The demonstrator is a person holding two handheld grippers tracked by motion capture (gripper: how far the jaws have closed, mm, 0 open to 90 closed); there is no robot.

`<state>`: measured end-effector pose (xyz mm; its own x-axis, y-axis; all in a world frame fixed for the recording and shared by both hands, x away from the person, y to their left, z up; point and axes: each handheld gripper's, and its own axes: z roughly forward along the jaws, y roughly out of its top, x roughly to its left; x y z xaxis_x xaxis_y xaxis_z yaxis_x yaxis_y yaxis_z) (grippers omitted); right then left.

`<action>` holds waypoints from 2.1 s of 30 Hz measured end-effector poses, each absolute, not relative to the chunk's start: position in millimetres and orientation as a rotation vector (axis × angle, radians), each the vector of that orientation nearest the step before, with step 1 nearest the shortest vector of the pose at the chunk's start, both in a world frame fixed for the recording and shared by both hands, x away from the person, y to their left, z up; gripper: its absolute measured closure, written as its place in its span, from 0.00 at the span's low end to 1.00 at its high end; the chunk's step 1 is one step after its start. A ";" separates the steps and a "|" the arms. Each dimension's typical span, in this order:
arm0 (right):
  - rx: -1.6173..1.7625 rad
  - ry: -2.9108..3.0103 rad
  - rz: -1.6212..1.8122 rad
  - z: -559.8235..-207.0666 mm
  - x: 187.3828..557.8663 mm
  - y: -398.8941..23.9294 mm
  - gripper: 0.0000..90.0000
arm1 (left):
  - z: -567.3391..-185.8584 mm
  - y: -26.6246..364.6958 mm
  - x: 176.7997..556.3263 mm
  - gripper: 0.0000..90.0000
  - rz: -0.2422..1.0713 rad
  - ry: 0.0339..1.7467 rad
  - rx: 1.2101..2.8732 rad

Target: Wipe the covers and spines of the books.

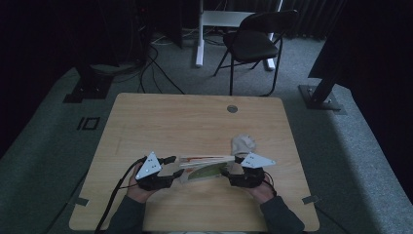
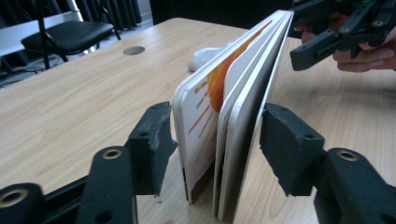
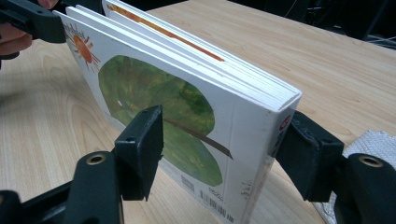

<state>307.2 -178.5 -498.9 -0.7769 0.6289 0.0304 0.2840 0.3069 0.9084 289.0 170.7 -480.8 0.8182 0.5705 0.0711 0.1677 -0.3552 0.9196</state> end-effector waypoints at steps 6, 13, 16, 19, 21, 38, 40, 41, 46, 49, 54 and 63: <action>0.819 2.249 1.459 -498.9 307.0 -178.2 0.38 | -480.9 168.7 294.2 0.32 0.459 0.578 1.916; 0.818 2.247 1.460 -499.0 307.1 -178.1 0.38 | -480.7 167.2 299.6 0.28 0.460 0.588 1.893; 0.818 2.246 1.460 -499.1 307.0 -178.0 0.38 | -481.3 164.2 303.5 0.28 0.453 0.585 1.889; 0.818 2.247 1.461 -499.1 307.1 -178.0 0.38 | -483.4 160.7 307.5 0.28 0.440 0.580 1.893; 0.816 2.248 1.460 -499.2 307.1 -178.0 0.38 | -485.7 158.2 310.5 0.28 0.429 0.582 1.899; 0.820 2.255 1.461 -500.6 308.2 -178.6 0.38 | -500.2 144.4 320.6 0.37 0.316 0.543 1.918; 0.823 2.259 1.454 -501.5 308.4 -178.7 0.38 | -501.4 142.9 320.5 0.42 0.327 0.555 1.934; 0.823 2.259 1.451 -501.9 308.6 -178.7 0.38 | -502.0 142.8 320.5 0.44 0.326 0.554 1.937; 0.831 2.266 1.420 -503.4 309.1 -179.5 0.38 | -502.1 143.0 319.7 0.49 0.331 0.556 1.942; 0.843 2.268 1.418 -504.9 309.9 -179.9 0.38 | -502.2 142.6 318.0 0.52 0.352 0.557 1.947; 0.849 2.289 1.428 -505.8 311.5 -181.4 0.39 | -503.0 144.3 314.9 0.59 0.358 0.555 1.944; 0.865 2.314 1.449 -506.8 312.8 -183.3 0.47 | -502.9 145.8 305.4 0.66 0.366 0.547 1.950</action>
